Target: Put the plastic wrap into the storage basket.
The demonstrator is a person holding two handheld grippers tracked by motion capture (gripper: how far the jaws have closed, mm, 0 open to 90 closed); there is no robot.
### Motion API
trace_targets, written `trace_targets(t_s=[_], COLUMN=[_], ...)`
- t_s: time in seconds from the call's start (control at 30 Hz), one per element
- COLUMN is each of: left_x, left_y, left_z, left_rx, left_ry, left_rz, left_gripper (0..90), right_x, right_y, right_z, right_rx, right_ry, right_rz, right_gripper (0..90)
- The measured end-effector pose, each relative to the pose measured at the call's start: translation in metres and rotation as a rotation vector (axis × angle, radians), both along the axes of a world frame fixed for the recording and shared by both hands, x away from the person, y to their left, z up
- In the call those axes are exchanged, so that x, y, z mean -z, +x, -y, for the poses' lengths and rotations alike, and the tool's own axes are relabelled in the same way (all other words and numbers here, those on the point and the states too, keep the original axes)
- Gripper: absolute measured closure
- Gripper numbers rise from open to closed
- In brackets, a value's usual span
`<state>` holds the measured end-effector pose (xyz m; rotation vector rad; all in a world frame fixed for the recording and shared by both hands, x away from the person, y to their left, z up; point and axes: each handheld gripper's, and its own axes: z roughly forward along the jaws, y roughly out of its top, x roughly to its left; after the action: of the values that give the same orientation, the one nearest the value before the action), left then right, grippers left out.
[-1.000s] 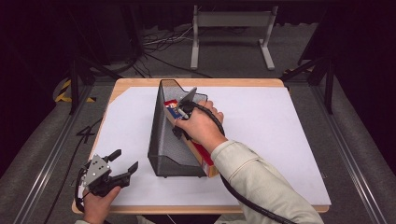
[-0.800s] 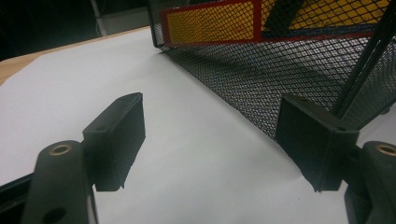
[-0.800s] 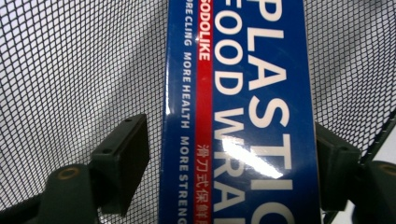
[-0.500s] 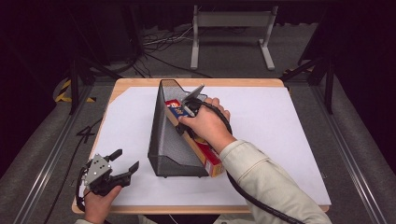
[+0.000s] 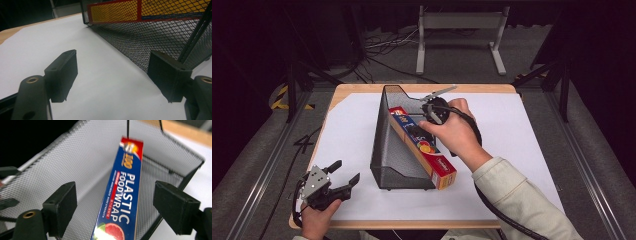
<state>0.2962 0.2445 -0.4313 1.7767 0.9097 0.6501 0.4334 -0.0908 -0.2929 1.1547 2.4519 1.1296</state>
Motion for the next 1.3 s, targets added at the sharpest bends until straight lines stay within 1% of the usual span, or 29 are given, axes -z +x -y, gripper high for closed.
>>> trace_targets(t_s=[0.07, 0.1, 0.17, 0.2, 0.23, 0.3, 0.33, 0.43, 0.53, 0.63, 0.67, 0.7, 0.77, 0.8, 0.83, 0.87, 0.9, 1.03, 1.13, 1.17, 1.3], left_x=[0.000, 0.000, 0.000, -0.001, -0.001, -0.001, -0.001, -0.001, -0.001, -0.001, -0.001, 0.000, 0.000, 0.000, 0.000, 0.001, 0.001, 0.001, 0.001, 0.001, 0.002], left_y=[0.001, 0.001, 0.000, 0.000, 0.000, 0.000, 0.001, 0.000, -0.001, -0.002, -0.002, -0.002, -0.001, -0.001, -0.001, -0.001, -0.001, -0.001, 0.000, 0.000, 0.000], left_z=[0.000, 0.000, 0.000, 0.000, 0.000, 0.000, 0.001, 0.000, -0.001, -0.002, -0.002, -0.001, 0.000, 0.000, 0.000, 0.001, 0.001, 0.002, 0.002, 0.002, 0.002], left_rx=[0.000, 0.001, 0.001, 0.003, 0.003, 0.001, 0.002, 0.001, -0.004, -0.005, -0.005, -0.006, -0.004, -0.004, -0.005, -0.004, -0.005, -0.004, -0.008, -0.010, -0.012], left_ry=[0.002, 0.002, 0.003, 0.003, 0.003, 0.002, 0.003, 0.002, -0.001, 0.003, 0.003, 0.002, 0.008, 0.008, 0.007, 0.007, 0.014, 0.014, 0.015, 0.014, 0.016], left_rz=[-0.001, -0.002, -0.001, 0.001, 0.001, 0.000, 0.000, 0.001, -0.002, -0.002, -0.002, -0.006, -0.006, -0.006, -0.011, -0.012, -0.013, -0.015, -0.016, -0.018, -0.023], left_gripper=[25.0, 25.0, 25.0, 25.0, 25.0, 25.0, 25.0, 25.0, 25.0, 25.0, 25.0, 25.0, 25.0, 25.0, 25.0, 25.0, 25.0, 24.9, 24.9, 24.9, 25.0], right_x=[-0.004, -0.005, -0.006, -0.007, -0.007, -0.007, -0.007, -0.007, -0.006, -0.003, -0.003, 0.000, 0.002, 0.002, 0.004, 0.006, 0.006, 0.012, 0.015, 0.016, 0.023], right_y=[-0.005, -0.006, -0.010, -0.014, -0.014, -0.017, -0.019, -0.025, -0.031, -0.037, -0.037, -0.041, -0.045, -0.045, -0.047, -0.051, -0.051, -0.057, -0.064, -0.066, -0.076], right_z=[0.008, 0.011, 0.017, 0.021, 0.021, 0.026, 0.028, 0.035, 0.045, 0.058, 0.058, 0.070, 0.081, 0.081, 0.086, 0.100, 0.100, 0.127, 0.140, 0.145, 0.166], right_rx=[-0.020, -0.027, -0.039, -0.053, -0.053, -0.073, -0.077, -0.080, -0.098, -0.104, -0.104, -0.104, -0.092, -0.092, -0.083, -0.074, -0.074, -0.062, -0.050, -0.057, -0.058], right_ry=[0.032, 0.037, 0.048, 0.062, 0.062, 0.081, 0.084, 0.084, 0.104, 0.122, 0.122, 0.131, 0.130, 0.130, 0.133, 0.150, 0.150, 0.145, 0.107, 0.093, 0.076], right_rz=[0.034, 0.048, 0.090, 0.115, 0.115, 0.132, 0.132, 0.145, 0.165, 0.191, 0.191, 0.195, 0.196, 0.196, 0.194, 0.197, 0.197, 0.224, 0.253, 0.266, 0.280], right_gripper=[19.9, 19.7, 19.7, 19.7, 19.7, 19.7, 19.7, 19.7, 19.7, 18.7, 18.7, 18.7, 18.1, 18.1, 16.7, 16.6, 16.6, 16.6, 16.6, 16.2, 15.7])
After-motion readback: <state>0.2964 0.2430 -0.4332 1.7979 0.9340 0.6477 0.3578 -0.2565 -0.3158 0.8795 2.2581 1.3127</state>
